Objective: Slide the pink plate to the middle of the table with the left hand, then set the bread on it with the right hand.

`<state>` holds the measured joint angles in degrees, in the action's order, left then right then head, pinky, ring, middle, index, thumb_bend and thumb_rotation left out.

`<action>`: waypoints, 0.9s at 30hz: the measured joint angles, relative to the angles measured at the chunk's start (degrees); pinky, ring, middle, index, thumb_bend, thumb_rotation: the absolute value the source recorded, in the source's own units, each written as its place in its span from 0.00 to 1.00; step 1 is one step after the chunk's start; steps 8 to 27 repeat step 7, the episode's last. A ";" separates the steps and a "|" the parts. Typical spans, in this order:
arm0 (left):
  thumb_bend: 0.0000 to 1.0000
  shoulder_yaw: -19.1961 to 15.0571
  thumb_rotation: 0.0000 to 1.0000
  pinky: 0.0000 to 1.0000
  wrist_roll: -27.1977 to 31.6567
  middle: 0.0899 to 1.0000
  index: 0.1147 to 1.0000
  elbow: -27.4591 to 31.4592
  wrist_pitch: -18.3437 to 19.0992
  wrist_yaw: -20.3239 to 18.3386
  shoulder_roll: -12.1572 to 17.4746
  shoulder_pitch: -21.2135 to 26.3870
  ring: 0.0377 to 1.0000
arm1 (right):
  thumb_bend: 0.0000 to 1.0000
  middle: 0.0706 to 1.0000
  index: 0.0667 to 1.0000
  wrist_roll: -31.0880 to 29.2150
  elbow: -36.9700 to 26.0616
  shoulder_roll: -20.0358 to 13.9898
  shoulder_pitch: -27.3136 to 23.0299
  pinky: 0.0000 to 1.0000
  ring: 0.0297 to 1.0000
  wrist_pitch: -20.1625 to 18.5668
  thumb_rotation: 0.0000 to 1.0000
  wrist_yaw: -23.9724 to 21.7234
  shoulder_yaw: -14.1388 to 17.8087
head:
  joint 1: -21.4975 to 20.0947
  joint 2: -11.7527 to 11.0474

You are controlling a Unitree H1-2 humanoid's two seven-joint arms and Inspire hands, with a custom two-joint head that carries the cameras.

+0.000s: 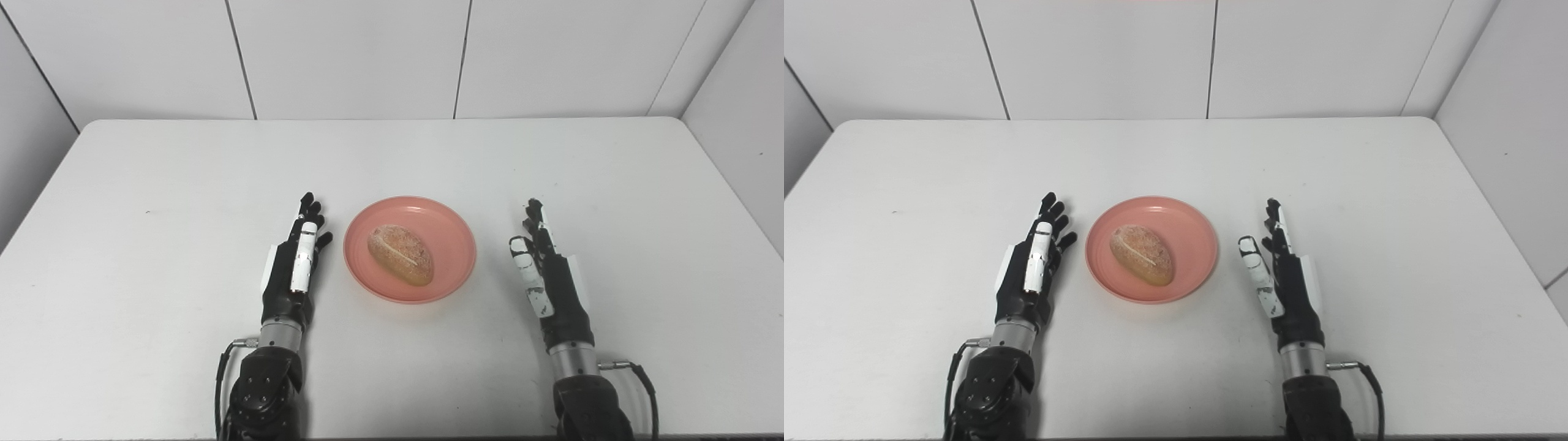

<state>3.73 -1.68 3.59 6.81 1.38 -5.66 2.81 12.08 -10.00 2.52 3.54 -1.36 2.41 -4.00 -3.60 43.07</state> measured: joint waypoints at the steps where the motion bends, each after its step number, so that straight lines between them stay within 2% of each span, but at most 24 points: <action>1: 0.39 0.16 1.00 0.98 -0.02 0.99 0.98 0.01 0.00 -0.06 0.21 0.00 0.98 | 0.47 0.98 0.98 -0.76 0.00 0.01 -0.06 0.92 0.96 0.00 1.00 -0.17 -0.09 | 0.09 0.00; 7: 0.37 0.36 1.00 0.97 0.44 0.99 0.98 0.09 -0.13 -0.27 0.97 -0.02 0.97 | 0.45 0.98 0.97 -3.09 0.11 0.04 -0.24 0.93 0.96 -0.05 1.00 -0.49 -0.24 | 0.18 0.09; 27: 0.37 0.36 1.00 0.97 0.44 0.99 0.98 0.09 -0.13 -0.27 0.97 -0.02 0.97 | 0.45 0.98 0.97 -3.09 0.11 0.04 -0.24 0.93 0.96 -0.05 1.00 -0.49 -0.24 | 0.18 0.09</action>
